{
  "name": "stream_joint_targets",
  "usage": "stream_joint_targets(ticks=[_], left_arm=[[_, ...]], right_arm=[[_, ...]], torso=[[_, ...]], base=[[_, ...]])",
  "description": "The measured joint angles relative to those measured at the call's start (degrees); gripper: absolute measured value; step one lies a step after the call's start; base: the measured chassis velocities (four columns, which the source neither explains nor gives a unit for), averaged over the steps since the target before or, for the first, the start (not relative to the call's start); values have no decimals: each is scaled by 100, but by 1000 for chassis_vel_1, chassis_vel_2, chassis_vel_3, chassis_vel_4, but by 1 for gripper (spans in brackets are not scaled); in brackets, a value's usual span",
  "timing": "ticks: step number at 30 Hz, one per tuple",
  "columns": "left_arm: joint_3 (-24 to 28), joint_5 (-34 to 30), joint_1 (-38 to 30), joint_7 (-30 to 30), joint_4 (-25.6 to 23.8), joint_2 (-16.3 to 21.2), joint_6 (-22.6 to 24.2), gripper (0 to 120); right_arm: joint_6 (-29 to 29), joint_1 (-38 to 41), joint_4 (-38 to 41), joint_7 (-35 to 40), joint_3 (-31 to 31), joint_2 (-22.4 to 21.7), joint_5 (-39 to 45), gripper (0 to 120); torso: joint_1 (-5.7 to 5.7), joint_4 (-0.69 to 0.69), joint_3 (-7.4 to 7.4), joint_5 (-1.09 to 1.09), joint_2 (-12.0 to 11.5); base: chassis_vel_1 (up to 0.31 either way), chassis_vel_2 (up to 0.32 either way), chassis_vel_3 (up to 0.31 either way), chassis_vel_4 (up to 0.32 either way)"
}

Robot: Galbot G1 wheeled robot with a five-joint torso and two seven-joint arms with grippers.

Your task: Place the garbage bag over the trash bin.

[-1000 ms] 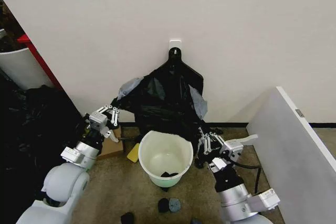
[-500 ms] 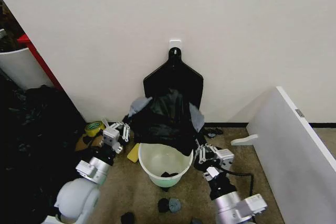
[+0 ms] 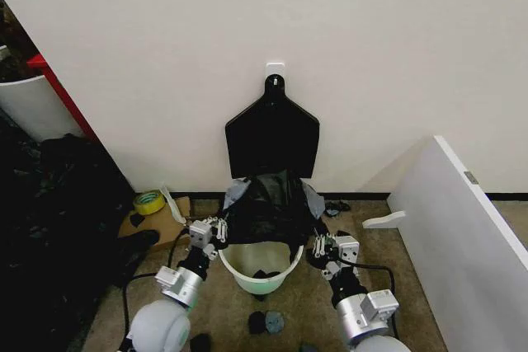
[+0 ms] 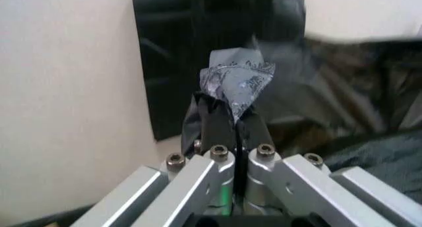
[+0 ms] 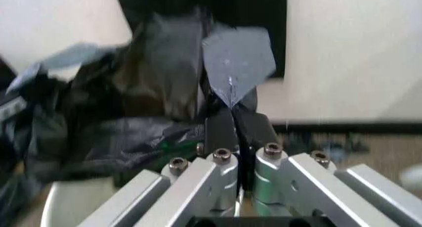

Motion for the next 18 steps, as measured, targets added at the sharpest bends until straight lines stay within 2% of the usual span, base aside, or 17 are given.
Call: stream_joint_targets(ticks=[3,4,9,14,18], left_arm=[[333,-276,-59,-460,-396,640,575,0],[333,-276,-59,-460,-396,640,575,0],[1035,-1514,-326,-1427,-1157,1811,1812,0],[1367,-1704,-586,-1771,-1321,2287,2293,0],[1615,-1706,-902,-1863,-1280,2672,2553,0]], right_arm=[[-304,-81,291,124,-27,-377,499,0],[-304,-81,291,124,-27,-377,499,0],[-873,-183,795,353,-7,-983,1388,0],[-1138,-181,851,413,-9,-1217,1686,0],[-1269,-5,630,420,-159,-1235,1771,0]], torso=[[0,0,0,1,0],[0,0,0,1,0],[0,0,0,-1,0],[0,0,0,-1,0],[0,0,0,0,0]], base=[[0,0,0,0],[0,0,0,0],[0,0,0,0],[0,0,0,0],[0,0,0,0]])
